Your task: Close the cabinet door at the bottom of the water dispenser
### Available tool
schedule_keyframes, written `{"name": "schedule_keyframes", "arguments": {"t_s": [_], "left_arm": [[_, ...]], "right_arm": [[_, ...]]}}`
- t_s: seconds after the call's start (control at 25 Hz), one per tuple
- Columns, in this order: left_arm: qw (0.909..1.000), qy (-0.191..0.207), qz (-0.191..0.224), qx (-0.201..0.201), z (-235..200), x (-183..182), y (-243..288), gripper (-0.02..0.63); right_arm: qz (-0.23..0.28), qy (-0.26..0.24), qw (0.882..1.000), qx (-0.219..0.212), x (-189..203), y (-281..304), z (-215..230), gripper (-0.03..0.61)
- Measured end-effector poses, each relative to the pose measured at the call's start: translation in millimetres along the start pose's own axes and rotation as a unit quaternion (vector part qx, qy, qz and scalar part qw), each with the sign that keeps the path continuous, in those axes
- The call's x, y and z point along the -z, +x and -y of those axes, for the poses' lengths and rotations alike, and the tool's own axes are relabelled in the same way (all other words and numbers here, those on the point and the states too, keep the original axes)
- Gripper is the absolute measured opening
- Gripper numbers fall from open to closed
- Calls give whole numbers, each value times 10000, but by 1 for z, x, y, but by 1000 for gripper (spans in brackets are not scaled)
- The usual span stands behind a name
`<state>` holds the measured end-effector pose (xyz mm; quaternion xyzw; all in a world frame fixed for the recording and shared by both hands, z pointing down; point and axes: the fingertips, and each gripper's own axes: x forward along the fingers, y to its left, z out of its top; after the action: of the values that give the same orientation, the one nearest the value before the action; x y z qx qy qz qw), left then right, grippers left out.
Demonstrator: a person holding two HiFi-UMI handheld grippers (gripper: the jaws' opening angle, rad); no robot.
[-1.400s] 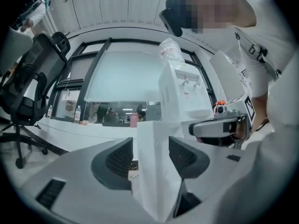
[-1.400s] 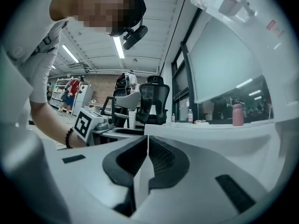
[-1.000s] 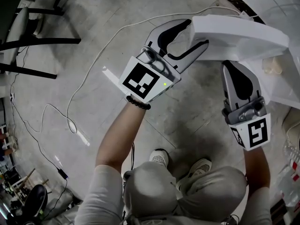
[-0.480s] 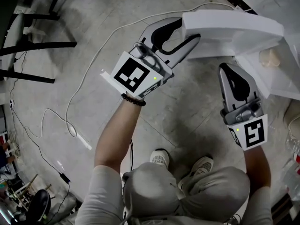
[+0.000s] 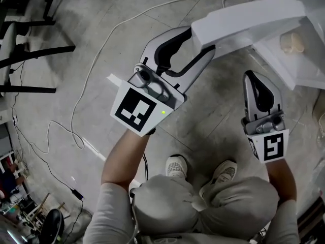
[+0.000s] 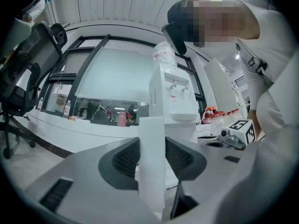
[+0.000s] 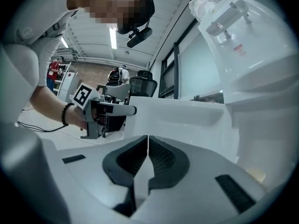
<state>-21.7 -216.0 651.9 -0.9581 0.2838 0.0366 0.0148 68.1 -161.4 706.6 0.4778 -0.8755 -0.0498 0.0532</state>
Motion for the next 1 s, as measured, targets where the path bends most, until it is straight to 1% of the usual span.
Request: {"name": "schedule_keyframes", "arguments": {"t_s": [0.12,0.24,0.4,0.52,0.68,0.8,1.0], "left_arm": [[10000,-6,-37,-7,12,0,-5,172],[10000,-3,-57,-57,14,-1,-4,173],[9999,-70,-67,-53,16,-4,-5,173],[9999,-50,-151,21,32,-3,-7,173],[9996,-18,-174,240,68,1,-7,176],[9987,-14,-263,443,83,1,-8,176],[9960,108,-329,821,112,2,-5,176]], "right_arm": [[-160,-26,9999,-13,16,-9,-9,20],[-289,74,9996,-22,26,-11,-14,20],[-371,113,9992,53,25,-12,-16,20],[-451,66,9989,112,28,-29,-16,20],[-528,71,9982,292,41,-62,-13,20],[-606,76,9976,335,48,-70,-16,20],[-704,119,9969,343,57,-81,-27,20]]}}
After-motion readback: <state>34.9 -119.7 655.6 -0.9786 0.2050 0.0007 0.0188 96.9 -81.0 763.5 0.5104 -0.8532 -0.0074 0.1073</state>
